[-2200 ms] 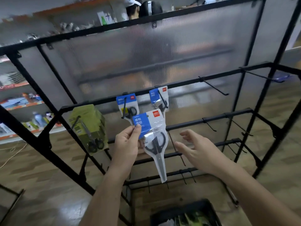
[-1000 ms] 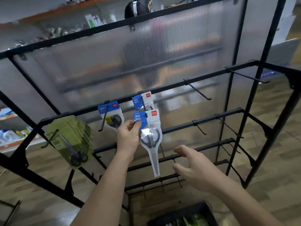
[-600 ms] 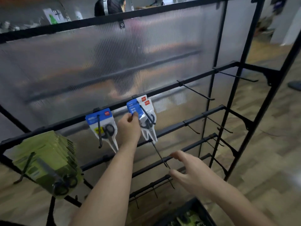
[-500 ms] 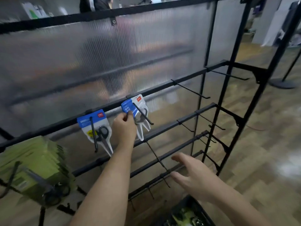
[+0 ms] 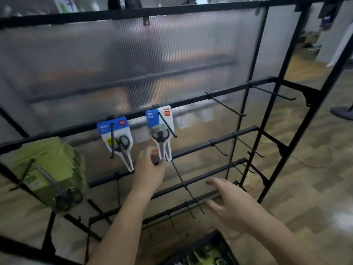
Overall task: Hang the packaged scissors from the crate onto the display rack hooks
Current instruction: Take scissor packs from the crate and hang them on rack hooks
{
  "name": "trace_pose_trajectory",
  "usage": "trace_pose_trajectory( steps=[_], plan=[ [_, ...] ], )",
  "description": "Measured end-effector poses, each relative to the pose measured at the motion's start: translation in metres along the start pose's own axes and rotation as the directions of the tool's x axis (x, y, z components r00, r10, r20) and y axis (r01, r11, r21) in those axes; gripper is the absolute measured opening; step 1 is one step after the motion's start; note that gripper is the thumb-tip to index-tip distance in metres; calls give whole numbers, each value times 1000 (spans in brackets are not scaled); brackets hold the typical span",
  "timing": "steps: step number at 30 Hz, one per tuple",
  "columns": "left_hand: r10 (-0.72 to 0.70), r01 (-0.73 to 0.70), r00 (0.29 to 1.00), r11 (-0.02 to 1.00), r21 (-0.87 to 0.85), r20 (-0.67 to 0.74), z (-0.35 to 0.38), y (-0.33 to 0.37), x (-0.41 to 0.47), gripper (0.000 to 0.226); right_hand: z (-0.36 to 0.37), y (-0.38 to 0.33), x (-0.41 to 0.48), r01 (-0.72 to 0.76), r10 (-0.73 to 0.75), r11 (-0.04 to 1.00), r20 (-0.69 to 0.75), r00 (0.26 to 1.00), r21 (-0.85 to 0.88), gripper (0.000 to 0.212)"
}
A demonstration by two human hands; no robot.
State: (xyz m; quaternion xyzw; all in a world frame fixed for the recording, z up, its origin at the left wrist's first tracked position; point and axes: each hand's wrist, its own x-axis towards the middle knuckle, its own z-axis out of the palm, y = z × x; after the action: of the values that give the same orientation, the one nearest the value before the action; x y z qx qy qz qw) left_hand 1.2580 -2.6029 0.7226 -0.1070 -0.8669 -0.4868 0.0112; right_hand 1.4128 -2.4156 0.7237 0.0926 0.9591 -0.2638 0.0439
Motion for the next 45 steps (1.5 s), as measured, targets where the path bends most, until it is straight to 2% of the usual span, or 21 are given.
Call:
trace_pose_trajectory(
  steps=[2,5,10,13,19,28,35,45],
  plan=[
    [15,-19,1000,988,155,27,-4,5,-26,22,-7,9,4,62,-62,997,-10,998,-46,59],
    [-1,-40,994,926,375,107,1,14,-70,44,-6,17,1,140,-139,988,26,990,-64,59],
    [-38,-13,995,879,477,97,15,21,-142,47,10,25,-21,240,-218,965,180,959,-109,61],
    [-34,-15,996,829,559,78,16,26,-173,45,16,23,-31,300,-278,947,173,945,-116,61],
    [16,-66,996,787,613,87,8,39,-209,45,12,17,-61,316,-299,941,140,944,-122,64],
    [23,-113,989,766,633,149,-38,27,-278,48,30,-9,-137,209,-199,969,80,977,-129,64],
    [51,-152,983,771,618,179,-49,11,-328,44,49,-14,-192,150,-137,962,73,988,-227,64],
    [18,-117,985,792,599,170,-34,34,-330,49,29,-6,-190,179,-166,955,72,983,-236,68]
  ],
)
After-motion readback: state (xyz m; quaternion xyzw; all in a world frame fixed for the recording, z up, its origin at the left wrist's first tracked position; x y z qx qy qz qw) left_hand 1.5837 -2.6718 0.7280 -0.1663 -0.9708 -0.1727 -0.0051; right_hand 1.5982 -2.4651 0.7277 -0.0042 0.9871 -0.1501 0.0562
